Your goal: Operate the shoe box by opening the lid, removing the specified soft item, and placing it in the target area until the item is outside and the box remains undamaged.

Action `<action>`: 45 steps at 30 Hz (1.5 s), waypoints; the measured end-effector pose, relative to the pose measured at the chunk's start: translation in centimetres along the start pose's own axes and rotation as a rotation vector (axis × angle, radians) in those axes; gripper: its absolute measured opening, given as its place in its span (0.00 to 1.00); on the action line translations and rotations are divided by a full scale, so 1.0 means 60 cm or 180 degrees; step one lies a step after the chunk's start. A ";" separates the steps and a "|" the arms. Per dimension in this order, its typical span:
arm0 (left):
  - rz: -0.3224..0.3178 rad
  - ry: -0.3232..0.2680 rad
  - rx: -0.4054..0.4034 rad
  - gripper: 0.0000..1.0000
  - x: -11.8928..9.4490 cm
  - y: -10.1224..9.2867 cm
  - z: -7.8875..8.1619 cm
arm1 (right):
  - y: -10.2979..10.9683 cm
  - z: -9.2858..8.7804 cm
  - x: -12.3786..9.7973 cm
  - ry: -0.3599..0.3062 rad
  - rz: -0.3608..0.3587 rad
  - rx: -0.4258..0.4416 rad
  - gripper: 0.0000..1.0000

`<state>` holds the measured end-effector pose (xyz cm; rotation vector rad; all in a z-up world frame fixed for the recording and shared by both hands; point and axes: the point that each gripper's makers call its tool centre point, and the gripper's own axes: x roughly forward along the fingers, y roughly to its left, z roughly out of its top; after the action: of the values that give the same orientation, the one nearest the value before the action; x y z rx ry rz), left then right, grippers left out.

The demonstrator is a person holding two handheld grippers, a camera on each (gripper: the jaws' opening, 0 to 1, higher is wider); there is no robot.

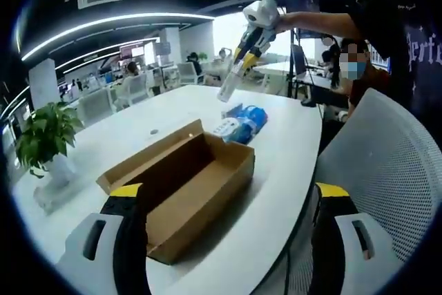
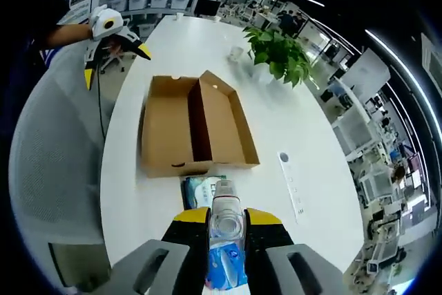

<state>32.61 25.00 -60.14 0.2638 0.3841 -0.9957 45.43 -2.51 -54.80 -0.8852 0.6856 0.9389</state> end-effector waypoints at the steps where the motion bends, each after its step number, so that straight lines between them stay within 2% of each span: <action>1: 0.0003 0.0005 -0.0004 0.99 -0.001 0.000 0.000 | -0.002 -0.002 0.003 0.0028 0.0013 -0.0020 0.13; 6: 0.0039 0.0028 -0.0012 0.99 -0.005 0.005 -0.002 | -0.012 -0.011 0.017 0.0168 0.0071 -0.0138 0.13; 14: 0.0096 0.0066 -0.0031 0.99 -0.012 0.006 -0.010 | -0.033 -0.009 0.043 0.0306 0.0167 -0.0309 0.13; 23: 0.0188 0.0107 -0.0100 0.99 -0.025 0.011 -0.026 | -0.049 -0.014 0.093 0.0539 0.0333 -0.0554 0.13; 33: 0.0263 0.0168 -0.0122 0.99 -0.036 0.016 -0.037 | -0.054 -0.034 0.149 0.0920 0.0460 -0.0872 0.14; 45: 0.0381 0.0195 -0.0181 0.99 -0.046 0.027 -0.045 | -0.067 -0.053 0.202 0.1110 0.0586 -0.0729 0.14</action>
<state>32.14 29.00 -61.34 0.2633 0.4468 -0.8594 53.91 -1.84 -64.85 -1.2215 0.9836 1.0523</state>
